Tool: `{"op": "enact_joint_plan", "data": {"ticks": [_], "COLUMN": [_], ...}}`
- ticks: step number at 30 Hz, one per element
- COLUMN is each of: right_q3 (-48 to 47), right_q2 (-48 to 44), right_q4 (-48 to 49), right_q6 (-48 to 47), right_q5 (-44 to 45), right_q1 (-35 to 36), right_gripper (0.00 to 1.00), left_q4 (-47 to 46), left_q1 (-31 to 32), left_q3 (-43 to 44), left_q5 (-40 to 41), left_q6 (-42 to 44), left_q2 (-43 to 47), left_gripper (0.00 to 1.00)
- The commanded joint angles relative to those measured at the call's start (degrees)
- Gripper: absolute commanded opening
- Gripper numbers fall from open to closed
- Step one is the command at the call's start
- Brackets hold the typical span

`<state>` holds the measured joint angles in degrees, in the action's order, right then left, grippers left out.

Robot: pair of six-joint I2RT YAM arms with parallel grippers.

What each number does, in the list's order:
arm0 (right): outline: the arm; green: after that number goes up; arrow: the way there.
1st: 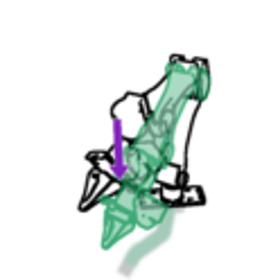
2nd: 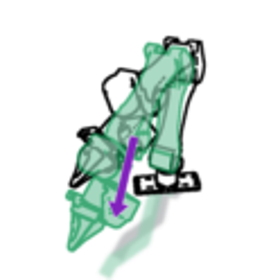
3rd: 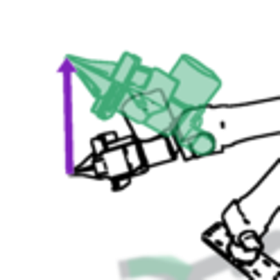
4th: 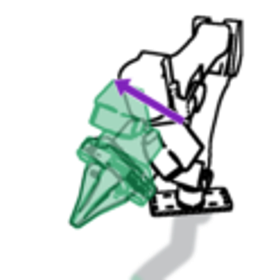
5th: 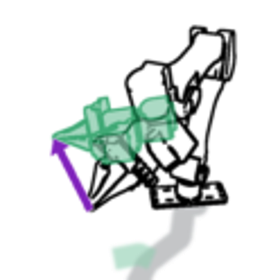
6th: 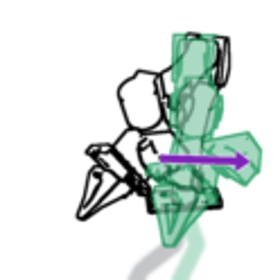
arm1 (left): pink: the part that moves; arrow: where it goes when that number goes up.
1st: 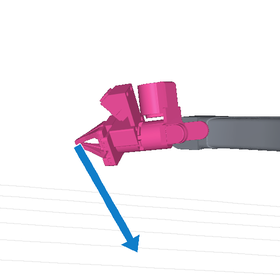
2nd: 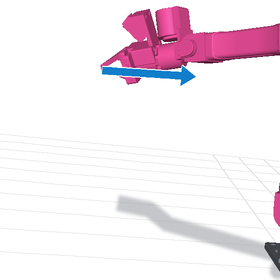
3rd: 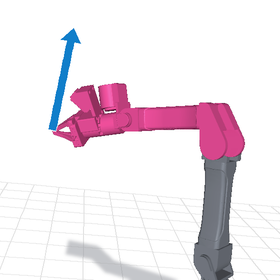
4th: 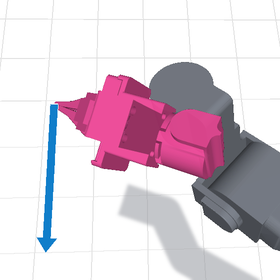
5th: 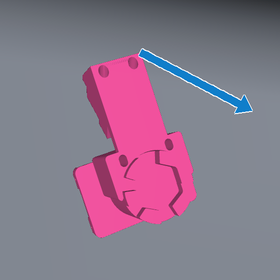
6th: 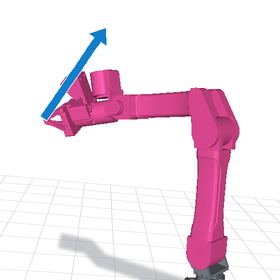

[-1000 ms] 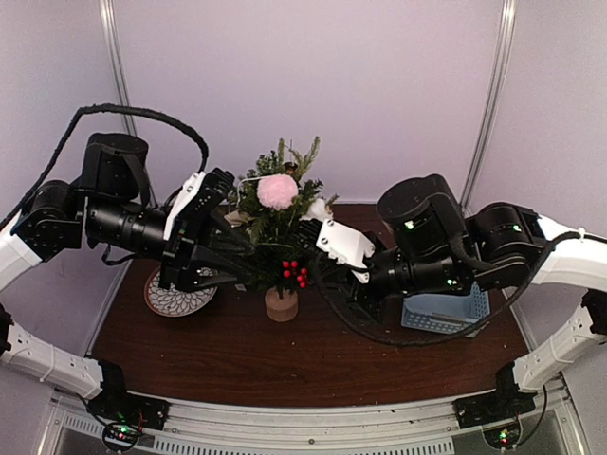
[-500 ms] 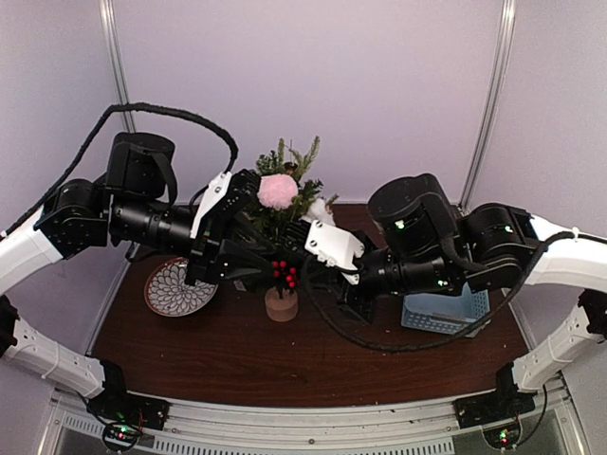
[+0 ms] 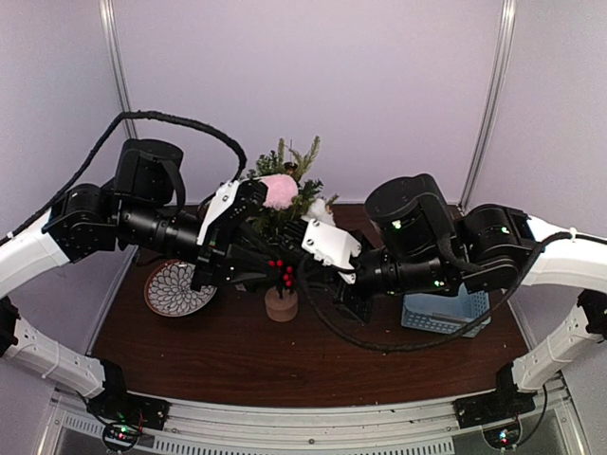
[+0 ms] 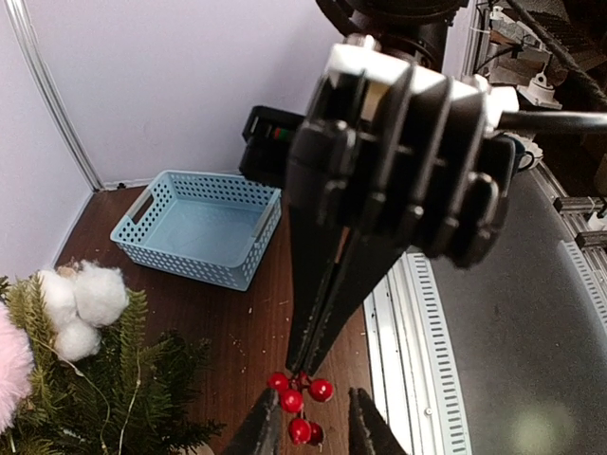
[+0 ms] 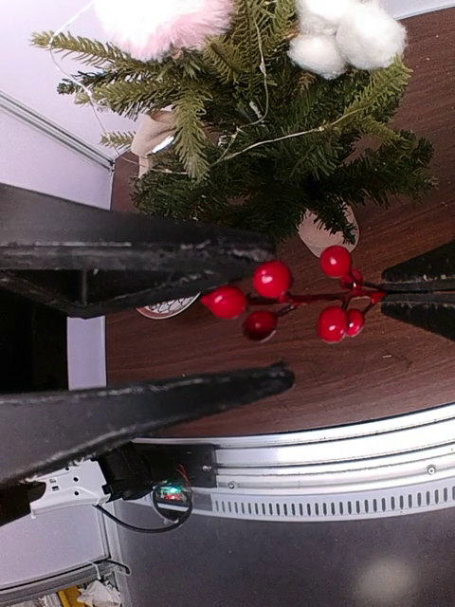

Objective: Decorate the small christmas tree

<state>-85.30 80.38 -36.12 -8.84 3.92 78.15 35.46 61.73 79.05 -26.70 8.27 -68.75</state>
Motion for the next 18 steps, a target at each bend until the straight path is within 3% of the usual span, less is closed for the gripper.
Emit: {"op": "enact_joint_plan", "data": {"ticks": [1,4,10,17,18], "right_q3": [-0.9,-0.9,-0.4,1.9,2.3], "right_q2": [-0.1,-0.1,-0.3,-2.4,-2.7], "right_q4": [1.8,1.9,2.2,2.3,2.1], "right_q6": [0.3,0.3,0.7,4.2,4.5], "right_q5": [1.0,1.1,1.4,4.3,4.7], "right_q1": [0.5,0.6,0.5,0.6,0.5], "right_gripper": [0.0,0.0,0.02,0.26,0.34], "left_q4": [-3.4,-4.4,-4.6,-3.8,-3.6], "left_q1": [0.3,0.3,0.3,0.3,0.3], "left_q3": [-0.9,-1.2,-1.2,-3.2,-3.7], "left_q5": [-0.3,-0.7,-0.4,4.3,5.0], "left_q6": [-0.3,-1.0,-2.1,-2.8,-3.0], "left_q2": [0.4,0.5,0.6,3.8,4.3], "left_gripper": [0.26,0.21,0.01,0.0,0.0]}}
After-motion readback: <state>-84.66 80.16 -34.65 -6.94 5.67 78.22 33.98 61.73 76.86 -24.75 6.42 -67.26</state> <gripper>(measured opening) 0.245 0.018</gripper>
